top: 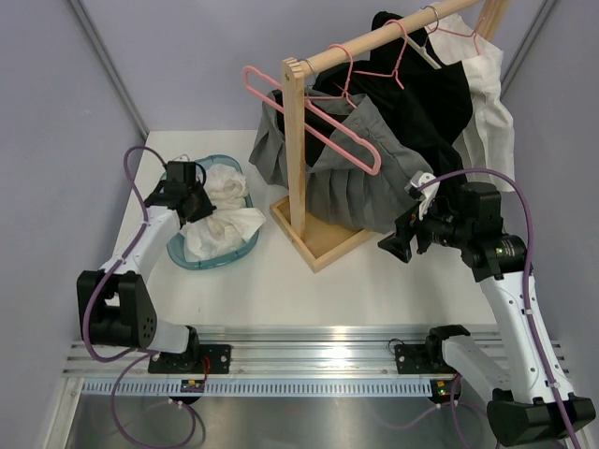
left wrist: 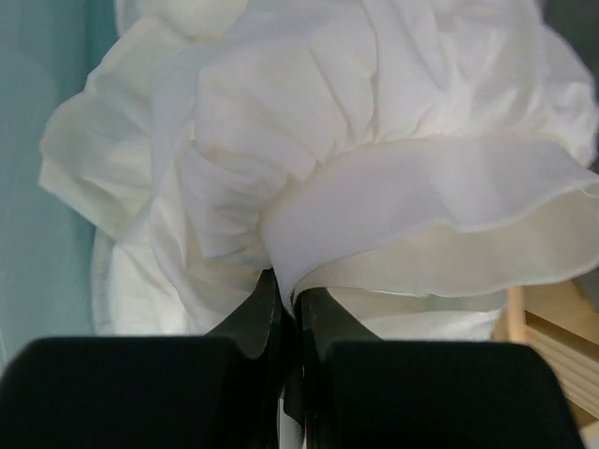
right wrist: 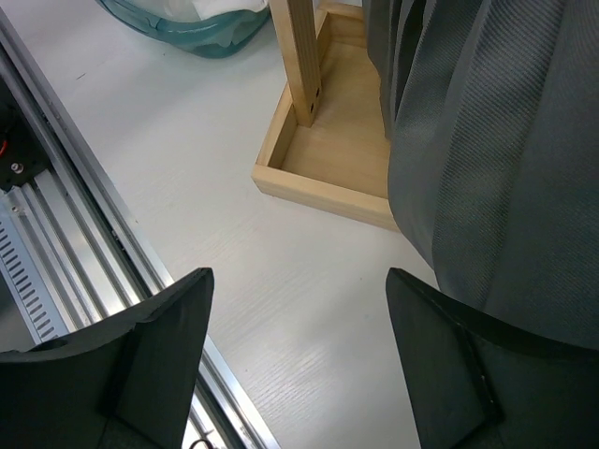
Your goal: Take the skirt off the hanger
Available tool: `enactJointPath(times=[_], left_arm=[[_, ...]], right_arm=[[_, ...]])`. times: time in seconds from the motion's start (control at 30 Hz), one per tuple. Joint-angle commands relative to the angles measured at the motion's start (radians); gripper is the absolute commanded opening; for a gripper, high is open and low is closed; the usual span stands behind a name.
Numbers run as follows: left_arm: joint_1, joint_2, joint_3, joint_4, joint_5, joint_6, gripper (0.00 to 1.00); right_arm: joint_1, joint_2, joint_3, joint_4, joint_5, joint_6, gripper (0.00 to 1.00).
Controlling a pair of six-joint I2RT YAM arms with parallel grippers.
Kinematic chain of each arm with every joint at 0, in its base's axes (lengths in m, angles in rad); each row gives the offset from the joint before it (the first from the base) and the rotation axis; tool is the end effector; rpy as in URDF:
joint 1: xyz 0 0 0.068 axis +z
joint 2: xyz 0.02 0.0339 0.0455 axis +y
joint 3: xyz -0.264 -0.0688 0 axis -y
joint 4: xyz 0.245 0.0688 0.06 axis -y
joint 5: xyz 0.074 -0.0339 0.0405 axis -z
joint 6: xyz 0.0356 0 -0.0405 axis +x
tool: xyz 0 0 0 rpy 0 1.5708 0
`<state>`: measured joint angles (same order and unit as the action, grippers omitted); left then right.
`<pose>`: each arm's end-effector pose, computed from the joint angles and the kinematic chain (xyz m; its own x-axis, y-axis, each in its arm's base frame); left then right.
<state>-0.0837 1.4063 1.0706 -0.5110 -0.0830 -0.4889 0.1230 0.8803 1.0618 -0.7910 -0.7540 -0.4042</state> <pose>0.2996 -0.0222 0.2679 -0.6725 -0.4133 -0.6140 -0.3253 0.9102 -0.2563 0.1597 0.0443 0.3630 -0.2681 -0.3220 -0.9080 -0.8178 0.5742 0.0378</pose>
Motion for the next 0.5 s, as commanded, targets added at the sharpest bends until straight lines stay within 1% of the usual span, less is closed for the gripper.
enactJointPath(times=[0.0,0.2,0.3,0.33,0.37,0.43,0.47], left_arm=[[0.01,0.02,-0.024,0.048,-0.057,0.033,0.0],[0.018,0.097,-0.046,0.071,-0.055,0.062,0.0],[0.027,0.131,-0.046,0.072,-0.032,0.072,0.05],[0.03,0.134,-0.046,0.072,-0.024,0.073,0.08],[0.032,0.135,-0.046,0.077,-0.017,0.073,0.19],[0.036,0.131,-0.041,0.08,0.002,0.073,0.35],[0.041,0.123,-0.038,0.08,0.009,0.069,0.46]], right_arm=[[-0.006,0.011,0.047,-0.005,-0.024,-0.013,0.82],[-0.008,0.014,0.096,-0.039,-0.044,0.008,0.82],[-0.008,0.028,0.179,-0.082,-0.054,0.025,0.82],[-0.008,0.035,0.232,-0.099,-0.048,0.019,0.82],[-0.008,0.052,0.256,-0.132,-0.045,0.015,0.82],[-0.011,0.069,0.323,-0.163,-0.036,0.002,0.82],[-0.014,0.088,0.345,-0.19,-0.034,-0.002,0.82]])
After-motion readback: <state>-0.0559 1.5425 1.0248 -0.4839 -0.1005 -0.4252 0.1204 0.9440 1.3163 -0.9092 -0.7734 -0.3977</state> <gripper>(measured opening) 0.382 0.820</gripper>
